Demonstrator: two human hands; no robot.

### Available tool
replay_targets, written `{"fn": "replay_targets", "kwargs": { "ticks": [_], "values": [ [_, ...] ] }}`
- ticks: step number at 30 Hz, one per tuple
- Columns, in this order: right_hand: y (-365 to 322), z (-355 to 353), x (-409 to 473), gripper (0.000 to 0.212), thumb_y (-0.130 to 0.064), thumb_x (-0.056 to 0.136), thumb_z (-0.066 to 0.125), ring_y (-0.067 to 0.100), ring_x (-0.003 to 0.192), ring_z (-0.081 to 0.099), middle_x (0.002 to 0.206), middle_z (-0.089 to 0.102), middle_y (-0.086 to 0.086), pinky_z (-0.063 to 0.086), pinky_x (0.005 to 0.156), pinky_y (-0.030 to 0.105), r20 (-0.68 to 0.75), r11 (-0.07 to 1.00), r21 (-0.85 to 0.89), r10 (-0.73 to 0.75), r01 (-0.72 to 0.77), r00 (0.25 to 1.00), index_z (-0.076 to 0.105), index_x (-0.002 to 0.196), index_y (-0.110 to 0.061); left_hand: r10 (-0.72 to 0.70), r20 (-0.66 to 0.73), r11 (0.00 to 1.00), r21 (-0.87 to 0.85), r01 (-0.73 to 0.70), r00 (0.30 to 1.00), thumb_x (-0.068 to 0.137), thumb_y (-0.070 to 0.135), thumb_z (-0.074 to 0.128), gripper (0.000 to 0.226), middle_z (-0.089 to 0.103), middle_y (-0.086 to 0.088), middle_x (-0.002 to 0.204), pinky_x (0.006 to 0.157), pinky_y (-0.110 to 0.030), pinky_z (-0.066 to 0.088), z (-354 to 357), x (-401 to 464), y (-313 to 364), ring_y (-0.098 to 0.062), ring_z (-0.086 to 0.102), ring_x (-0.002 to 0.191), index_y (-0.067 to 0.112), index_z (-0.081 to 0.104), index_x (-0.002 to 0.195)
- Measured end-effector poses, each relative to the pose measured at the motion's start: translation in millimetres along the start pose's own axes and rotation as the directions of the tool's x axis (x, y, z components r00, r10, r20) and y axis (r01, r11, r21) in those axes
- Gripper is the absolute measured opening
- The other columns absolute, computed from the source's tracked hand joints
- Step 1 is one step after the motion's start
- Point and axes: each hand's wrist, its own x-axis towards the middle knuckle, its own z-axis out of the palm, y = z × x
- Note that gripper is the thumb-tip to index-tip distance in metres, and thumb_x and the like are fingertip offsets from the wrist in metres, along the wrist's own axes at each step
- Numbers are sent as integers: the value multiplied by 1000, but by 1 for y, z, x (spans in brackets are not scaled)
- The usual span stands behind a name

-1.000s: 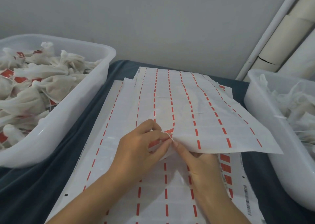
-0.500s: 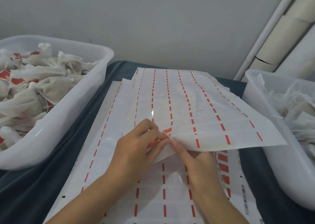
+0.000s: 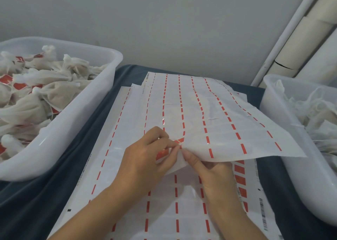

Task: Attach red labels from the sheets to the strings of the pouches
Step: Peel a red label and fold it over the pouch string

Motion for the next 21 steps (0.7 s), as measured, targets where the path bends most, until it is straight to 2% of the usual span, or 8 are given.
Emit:
{"fn": "replay_targets", "kwargs": {
  "ticks": [4,5,9,10,12,15,18,21],
  "values": [
    [2,5,-5,49,-35,60,74,4,98,65,104,70,-18,54,86,31,37,989,115,84,-88,996,62,107,-40,-234,-62,959,-178,220,970,81,27,64,4,52,21,83,61,-3,40,2,1,-3,1,51,79,30,65,78],
    [2,6,-5,45,-35,60,75,8,96,67,103,71,-14,54,85,35,39,981,147,120,-125,992,64,103,-43,-287,-91,944,-195,265,954,80,23,66,14,53,20,83,61,-4,41,2,3,-4,2,51,80,35,61,74],
    [-5,6,-6,17,-22,80,64,16,56,68,75,74,4,54,50,26,74,925,232,292,-301,954,66,95,-29,-425,-213,890,-274,364,880,81,19,66,27,56,22,79,66,0,41,-2,9,-5,7,52,82,41,55,70],
    [-8,6,-7,10,-25,82,62,18,46,63,66,71,10,51,42,24,106,898,229,361,-376,927,67,90,-21,-411,-263,894,-304,330,873,81,21,65,25,55,22,78,64,0,41,-4,9,-3,7,53,80,41,55,71],
    [-14,3,-10,39,-44,80,57,18,37,57,54,64,13,43,35,20,286,833,126,490,-539,823,69,63,-11,-317,-318,922,-324,212,893,82,32,61,12,55,21,79,57,-3,41,-9,9,2,3,53,74,41,57,76],
    [-18,2,-12,60,-58,83,46,16,38,58,55,64,10,42,34,18,607,788,86,443,-609,659,65,55,-8,-55,-301,983,-185,-2,952,84,30,60,4,54,11,81,54,-9,38,-11,6,4,1,48,69,30,64,85],
    [-21,0,-5,47,-52,77,56,14,37,56,59,63,10,40,31,17,545,783,192,416,-592,728,73,75,-8,142,-251,986,-49,-159,957,81,22,61,17,54,4,80,63,-8,42,-5,2,4,1,50,74,10,72,81],
    [-24,-6,2,30,-43,72,65,9,31,44,52,55,5,32,28,14,400,824,182,437,-537,806,73,74,-14,227,-205,973,-4,-232,952,83,24,59,23,62,-4,78,61,-14,46,0,-2,3,-5,54,74,8,73,78]
  ]
}}
